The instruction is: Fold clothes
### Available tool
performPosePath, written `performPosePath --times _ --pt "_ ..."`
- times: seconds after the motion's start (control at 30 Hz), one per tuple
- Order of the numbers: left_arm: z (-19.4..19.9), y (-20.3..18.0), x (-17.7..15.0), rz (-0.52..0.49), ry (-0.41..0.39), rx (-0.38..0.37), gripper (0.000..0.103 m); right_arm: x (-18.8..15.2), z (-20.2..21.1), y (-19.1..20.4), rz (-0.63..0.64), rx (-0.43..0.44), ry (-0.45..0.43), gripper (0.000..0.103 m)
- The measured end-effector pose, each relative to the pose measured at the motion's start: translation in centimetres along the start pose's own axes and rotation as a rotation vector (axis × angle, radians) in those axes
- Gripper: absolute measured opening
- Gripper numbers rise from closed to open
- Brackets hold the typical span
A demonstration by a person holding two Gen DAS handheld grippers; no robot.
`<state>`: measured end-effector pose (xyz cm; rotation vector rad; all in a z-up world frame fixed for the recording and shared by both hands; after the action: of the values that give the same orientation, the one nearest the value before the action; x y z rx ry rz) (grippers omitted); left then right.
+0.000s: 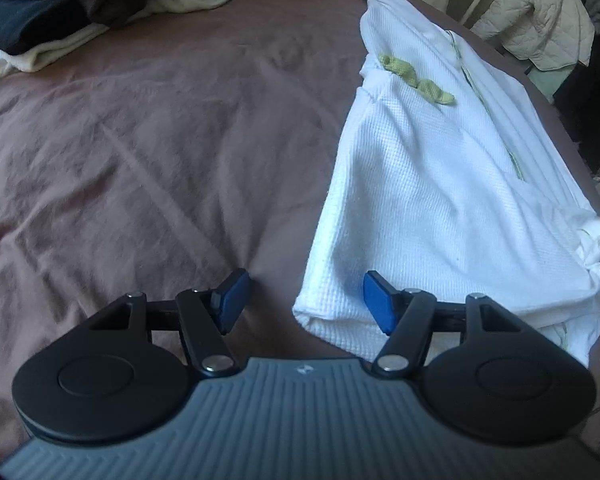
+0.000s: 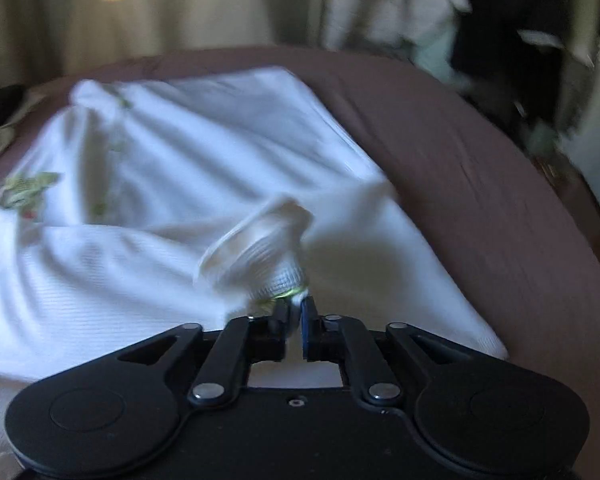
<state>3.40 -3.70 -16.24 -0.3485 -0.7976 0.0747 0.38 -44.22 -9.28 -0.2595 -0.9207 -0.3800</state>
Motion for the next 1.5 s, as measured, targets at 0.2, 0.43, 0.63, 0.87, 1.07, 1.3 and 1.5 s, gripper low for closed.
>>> performPosePath --times 0.2,0.43,0.63,0.87,1.07,1.3,1.5 --pt "0.4 -0.2 -0.2 -0.038 -0.003 0.013 0.063 0.1 1.1 -2.4 -0.102 -0.066 0.013 0.034" --pt "0.3 -0.4 -0.1 -0.047 0.005 0.010 0.063 2.3 2.2 -7.3 -0.477 0.025 -0.151 0.069" --pt "0.2 -0.4 -0.1 -0.035 -0.002 0.014 0.063 0.8 -4.9 -6.7 -0.339 0.203 0.113 0.069" --pt "1.7 -0.8 1.0 -0.101 -0.028 0.021 0.059 0.4 -4.5 -2.4 0.061 0.138 -0.059 0.011" --pt "4.5 0.1 3.9 -0.109 -0.079 0.030 0.059 0.0 -5.2 -0.8 0.205 0.046 0.013 0.045" --pt "9.7 -0.3 11.0 -0.163 -0.135 0.012 0.060 8.2 0.8 0.7 0.197 0.297 -0.129 0.070" --pt "11.9 -2.5 15.7 -0.270 -0.142 -0.009 0.065 16.1 4.3 3.0 0.280 0.667 -0.109 0.092"
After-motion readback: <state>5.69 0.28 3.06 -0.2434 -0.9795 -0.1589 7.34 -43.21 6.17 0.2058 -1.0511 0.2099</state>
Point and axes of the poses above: each gripper's, at about its wrist camera, not at the fingertips, and z roughly against the way its jaws point, y to its left, x to its top, the point moved 1 cm from there along -z, roughly the way its jaws point, and after that the axes turned 15 degrees about -y, right-handed, at the moved point
